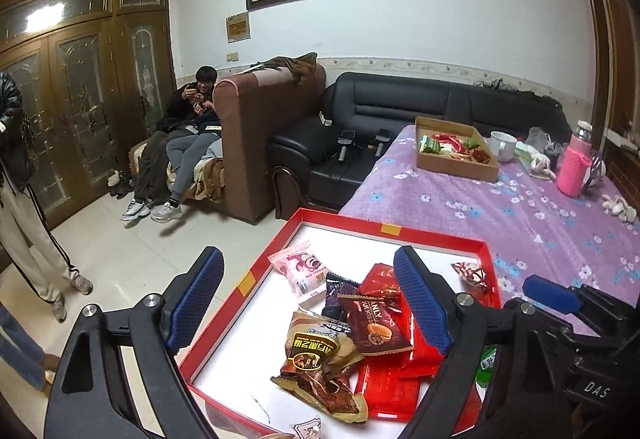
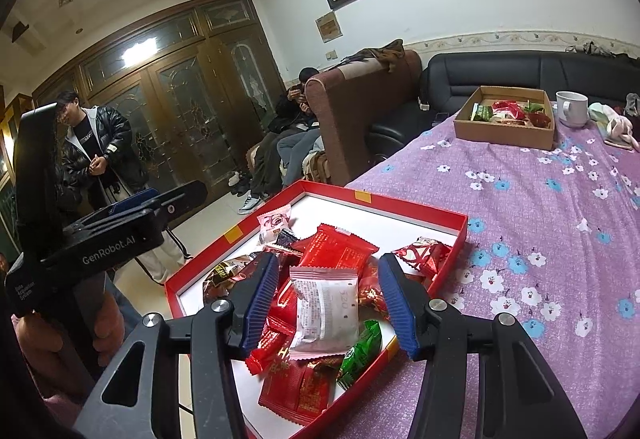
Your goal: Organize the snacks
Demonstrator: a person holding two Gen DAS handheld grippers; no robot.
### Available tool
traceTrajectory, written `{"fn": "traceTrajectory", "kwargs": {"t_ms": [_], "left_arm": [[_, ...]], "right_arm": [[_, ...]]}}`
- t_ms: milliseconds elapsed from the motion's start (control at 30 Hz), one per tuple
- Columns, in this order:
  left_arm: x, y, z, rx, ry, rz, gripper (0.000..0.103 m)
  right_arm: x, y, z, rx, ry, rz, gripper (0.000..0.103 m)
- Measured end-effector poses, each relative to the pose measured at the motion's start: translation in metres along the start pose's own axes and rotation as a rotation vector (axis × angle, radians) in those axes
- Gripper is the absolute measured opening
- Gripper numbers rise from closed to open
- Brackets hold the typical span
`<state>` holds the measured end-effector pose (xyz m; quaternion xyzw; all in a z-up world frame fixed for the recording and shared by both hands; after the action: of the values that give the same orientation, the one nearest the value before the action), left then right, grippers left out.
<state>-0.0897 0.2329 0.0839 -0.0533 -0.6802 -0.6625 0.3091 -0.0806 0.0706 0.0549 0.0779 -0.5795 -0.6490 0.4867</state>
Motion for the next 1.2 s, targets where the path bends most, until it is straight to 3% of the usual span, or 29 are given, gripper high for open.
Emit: {"fn": "traceTrajectory", "kwargs": {"t_ms": [133,200,267,333,500,633,800,1067,1200], "left_arm": [[0.001,0.001,-0.006,-0.009,0.014,0.011,0.088],[0.005,0.003,-0.010,-0.022,0.074,0.003,0.088],[0.012,0.004,-0.016,-0.066,0.146,-0.024,0.088],[0.022,0.005,-0.029,-0.134,0.168,-0.091,0.088],[0.049,0.008,-0.063,-0.188,0.098,-0.193,0.088],[0.065,0.014,-0.101,-0.239,-0.019,-0.157,0.088],[0.092,0.014,-0.131,-0.285,-0.095,-0.145,0.088],[0.109,0.012,-0.145,-0.348,-0.013,-0.127,0.088],[0.118,0.009,-0.141,-0.332,-0.053,-0.130,0.088]], "right_arm": [[0.003,0.001,-0.001,-0.002,0.004,-0.008,0.054],[0.005,0.002,-0.004,-0.006,0.004,-0.014,0.054],[0.009,0.003,-0.007,-0.009,0.000,-0.023,0.054],[0.014,0.005,-0.011,-0.017,-0.007,-0.036,0.054],[0.038,0.016,-0.025,-0.037,-0.044,-0.104,0.054],[0.064,0.020,-0.037,-0.055,-0.079,-0.159,0.057],[0.109,0.019,-0.067,-0.120,-0.114,-0.240,0.062],[0.168,0.023,-0.084,-0.164,-0.132,-0.364,0.068],[0.188,0.021,-0.078,-0.162,-0.117,-0.399,0.071]]}}
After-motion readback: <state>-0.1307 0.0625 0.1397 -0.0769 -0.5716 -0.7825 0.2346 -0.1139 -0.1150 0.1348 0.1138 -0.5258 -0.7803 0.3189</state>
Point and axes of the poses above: each gripper's, at about its wrist camera, not at the fingertips, and x roughly against the way its jaws point, z to its left, y to its top, the point moved 5 cm from there along -x, roughly the way its jaws point, and after that the axes turned 1 degree about y, right-handed, at the moved point
